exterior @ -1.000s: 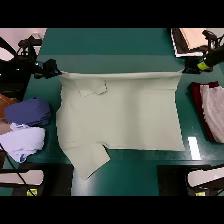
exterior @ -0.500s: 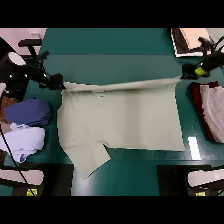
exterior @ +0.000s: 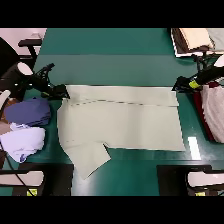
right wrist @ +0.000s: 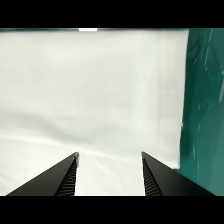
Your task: Fold the shirts.
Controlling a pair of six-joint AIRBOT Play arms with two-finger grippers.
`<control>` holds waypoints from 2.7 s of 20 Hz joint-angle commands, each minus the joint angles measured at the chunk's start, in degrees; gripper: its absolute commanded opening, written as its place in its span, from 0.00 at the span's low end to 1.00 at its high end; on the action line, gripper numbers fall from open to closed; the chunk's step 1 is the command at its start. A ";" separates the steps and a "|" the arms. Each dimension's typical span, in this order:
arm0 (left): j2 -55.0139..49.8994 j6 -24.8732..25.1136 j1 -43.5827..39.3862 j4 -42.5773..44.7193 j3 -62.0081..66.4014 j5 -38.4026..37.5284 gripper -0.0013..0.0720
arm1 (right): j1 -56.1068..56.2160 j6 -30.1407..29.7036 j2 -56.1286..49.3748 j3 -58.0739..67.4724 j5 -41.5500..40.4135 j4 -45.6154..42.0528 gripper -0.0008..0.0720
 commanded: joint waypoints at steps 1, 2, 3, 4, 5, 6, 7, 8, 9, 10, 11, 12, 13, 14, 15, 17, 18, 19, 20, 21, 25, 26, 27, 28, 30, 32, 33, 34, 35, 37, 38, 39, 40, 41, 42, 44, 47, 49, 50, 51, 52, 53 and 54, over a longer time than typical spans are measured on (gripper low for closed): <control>10.49 -3.52 -0.09 7.78 -6.49 -1.81 0.69 | -0.74 -0.22 3.74 -0.61 4.09 0.35 0.64; 14.88 -4.55 -0.11 9.16 -10.60 -2.56 0.69 | -0.74 -0.28 5.29 -0.61 4.07 0.35 0.64; 19.61 -5.27 -0.11 9.05 -15.50 -3.61 0.69 | -0.74 -0.55 6.91 -0.61 3.50 0.35 0.63; 23.89 -6.21 -0.11 8.85 -20.15 -4.72 0.69 | -0.74 -0.76 8.28 -0.61 2.62 0.35 0.63; 28.11 -7.32 -0.11 8.72 -24.79 -5.97 0.69 | -0.66 -0.79 9.31 -0.61 1.70 0.46 0.63; 32.39 -9.01 -0.11 8.48 -29.44 -7.37 0.69 | -0.15 -0.79 10.12 -0.61 0.81 0.48 0.63; 36.26 -10.36 -0.11 7.72 -33.62 -8.61 0.69 | 0.00 -0.76 10.60 -0.59 0.00 0.50 0.63; 39.26 -11.21 -0.11 6.34 -36.87 -9.62 0.69 | 0.13 -0.79 10.80 -0.59 -0.44 1.01 0.63; 41.66 -12.04 -0.11 4.50 -39.58 -10.43 0.69 | 0.55 -0.79 10.80 -0.61 -0.74 1.40 0.63; 43.80 -12.72 -0.11 2.62 -41.97 -10.88 0.69 | 0.87 -0.79 10.80 -0.61 -0.74 1.31 0.63; 45.24 -13.35 -0.11 0.90 -43.89 -11.02 0.69 | 1.16 -0.79 10.80 -0.59 -0.74 1.33 0.63; 45.57 -13.57 -0.11 -0.42 -45.35 -11.02 0.69 | 1.16 -0.81 10.80 -0.61 -0.76 1.36 0.63; 45.53 -13.60 -0.11 -1.66 -46.64 -10.93 0.69 | 1.14 -0.81 10.80 -0.61 -0.74 1.38 0.63; 45.55 -13.77 -0.11 -2.49 -47.89 -10.49 0.69 | 1.14 -0.81 10.80 -0.61 -0.66 1.36 0.63; 45.55 -13.77 -0.11 -3.67 -49.11 -9.44 0.69 | 1.14 -0.81 10.80 -0.61 -0.48 1.36 0.63; 45.55 -13.77 -0.11 -4.83 -51.06 -7.41 0.69 | 1.14 -0.83 10.80 -0.61 -0.42 1.36 0.63; 45.55 -13.77 -0.11 -4.85 -51.87 -7.06 0.69 | 1.14 -0.81 10.80 -0.61 -0.35 1.36 0.63; 45.55 -13.81 -0.11 -4.87 -52.68 -6.91 0.69 | 1.14 -0.83 10.80 -0.59 -0.20 1.36 0.63; 45.55 -13.79 -0.11 -5.29 -53.33 -6.69 0.69 | 1.14 -0.83 10.80 -0.61 -0.15 1.36 0.63; 45.55 -13.77 -0.11 -5.95 -54.01 -6.14 0.69 | 1.14 -0.83 10.80 -0.59 -0.17 1.36 0.63; 45.55 -13.77 -0.11 -7.08 -55.30 -4.00 0.69 | 1.14 -0.83 10.80 -0.61 -0.15 1.36 0.63; 45.55 -13.77 -0.11 -7.96 -55.32 -2.62 0.68 | 1.14 -0.83 10.80 -0.59 -0.17 1.36 0.63; 45.55 -13.75 -0.11 -9.22 -55.32 -1.18 0.60 | 1.14 -0.83 10.80 -0.61 -0.17 1.38 0.63; 45.55 -12.98 -0.11 -10.82 -55.32 0.22 0.30 | 1.14 -0.81 10.80 -0.59 -0.11 1.42 0.63; 45.55 -8.98 -0.11 -15.50 -55.32 1.97 0.05 | 1.14 -0.83 10.80 -0.61 1.36 1.38 0.63; 45.55 -8.17 -0.11 -17.46 -54.80 1.73 0.05 | 0.11 -2.56 10.80 -0.63 6.05 1.14 0.63; 45.55 -7.61 -0.11 -17.44 -53.90 1.42 0.05 | -0.87 -2.69 10.95 -1.11 9.01 0.83 0.63; 45.55 -7.26 -0.11 -17.38 -52.76 0.96 0.05 | -2.36 -2.71 11.85 -3.08 10.40 0.74 0.63; 45.55 -7.21 -0.11 -17.33 -51.67 0.50 0.05 | -4.24 -2.71 13.46 -6.54 10.56 0.70 0.63; 45.55 -5.88 -0.11 -17.33 -49.46 0.15 0.05 | -9.46 -2.69 17.57 -16.55 10.29 0.68 0.63; 45.55 -5.75 -0.11 -17.31 -48.50 0.15 0.05 | -12.31 -2.69 19.43 -21.88 10.34 0.68 0.64; 45.55 -5.75 -0.11 -17.29 -47.84 0.15 0.05 | -15.34 -2.69 21.07 -27.32 10.29 0.68 0.70; 45.55 -5.75 -0.11 -17.25 -47.39 0.15 0.05 | -18.75 -2.69 22.62 -33.03 10.23 0.70 0.82; 45.55 -5.66 -0.11 -17.20 -47.25 0.22 0.05 | -22.05 -2.69 23.82 -38.32 10.05 0.72 0.84; 45.55 -5.53 -0.11 -16.96 -47.28 0.28 0.05 | -24.72 -2.69 24.59 -42.56 9.60 0.74 0.83; 45.55 -5.55 -0.11 -16.33 -47.28 0.22 0.05 | -28.44 -2.69 25.24 -49.18 9.18 0.81 0.80; 45.55 -5.57 -0.11 -16.33 -47.28 0.24 0.05 | -28.26 -2.69 25.18 -54.66 6.67 0.98 0.75; 45.55 -5.55 -0.11 -16.33 -47.28 0.22 0.05 | -25.38 -2.40 25.14 -55.87 4.15 1.05 0.72; 45.55 -5.55 -0.11 -16.33 -47.28 0.22 0.05 | -23.45 -1.99 25.14 -55.74 3.10 1.03 0.61; 45.55 -5.51 -0.11 -16.28 -47.28 0.20 0.05 | -21.64 -1.99 25.14 -55.19 1.90 0.94 0.50; 45.55 -5.29 -0.11 -16.09 -47.25 -0.39 0.05 | -20.26 -1.97 25.14 -54.31 1.11 0.96 0.43; 45.55 -5.31 -0.11 -15.23 -46.99 -1.81 0.05 | -18.78 -1.97 25.14 -53.11 1.16 0.90 0.30; 45.55 -5.38 -0.11 -13.11 -46.05 -3.89 0.05 | -17.55 -1.99 25.16 -51.89 1.75 0.76 0.12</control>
